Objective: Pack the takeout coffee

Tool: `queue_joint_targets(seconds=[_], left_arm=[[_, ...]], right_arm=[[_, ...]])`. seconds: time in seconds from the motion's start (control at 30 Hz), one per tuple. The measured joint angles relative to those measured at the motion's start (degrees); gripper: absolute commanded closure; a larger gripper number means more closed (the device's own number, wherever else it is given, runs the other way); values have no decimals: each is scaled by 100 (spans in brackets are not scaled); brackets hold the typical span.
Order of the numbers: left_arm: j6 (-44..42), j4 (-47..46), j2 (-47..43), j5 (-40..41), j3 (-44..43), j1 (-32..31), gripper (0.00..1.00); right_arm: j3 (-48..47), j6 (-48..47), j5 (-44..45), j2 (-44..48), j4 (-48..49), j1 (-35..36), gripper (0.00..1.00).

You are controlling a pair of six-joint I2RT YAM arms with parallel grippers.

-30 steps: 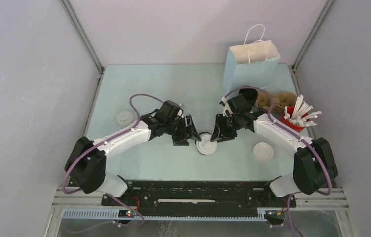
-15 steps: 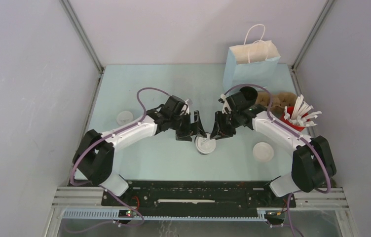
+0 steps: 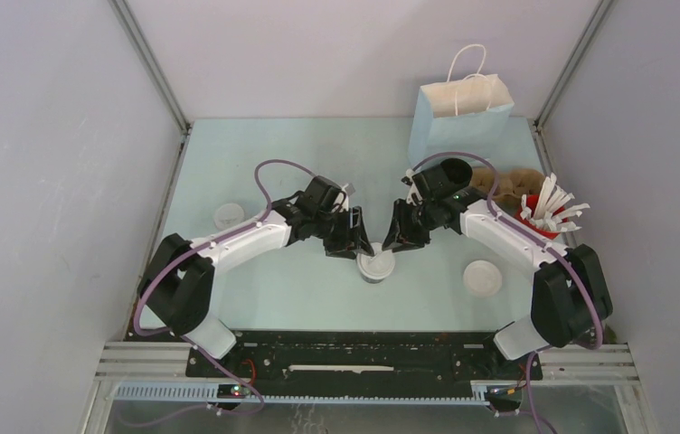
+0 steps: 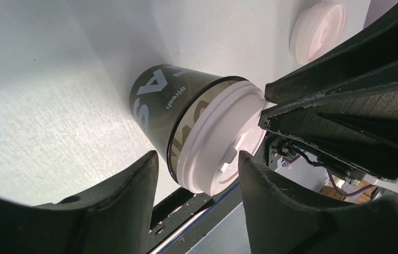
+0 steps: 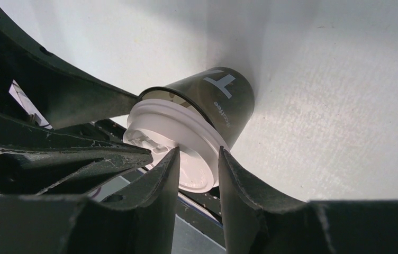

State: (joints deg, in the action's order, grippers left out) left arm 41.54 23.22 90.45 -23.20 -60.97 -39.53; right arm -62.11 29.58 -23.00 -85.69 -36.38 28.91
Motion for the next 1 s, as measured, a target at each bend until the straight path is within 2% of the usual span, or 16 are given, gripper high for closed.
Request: queue_joint_targets(seconds=[0.23, 0.47, 0.73, 1.0], left_arm=[[4, -2, 9, 4, 0, 2, 48], [15, -11, 66, 2, 0, 35, 51], [59, -142, 66, -33, 0, 125, 53], [164, -249, 90, -107, 0, 142, 55]], right_arm=[[-107, 66, 2, -133, 11, 2, 54], [-144, -26, -90, -133, -111, -33, 37], [-87, -155, -367, 17, -236, -181, 31], [192, -179, -522, 166, -138, -188, 44]])
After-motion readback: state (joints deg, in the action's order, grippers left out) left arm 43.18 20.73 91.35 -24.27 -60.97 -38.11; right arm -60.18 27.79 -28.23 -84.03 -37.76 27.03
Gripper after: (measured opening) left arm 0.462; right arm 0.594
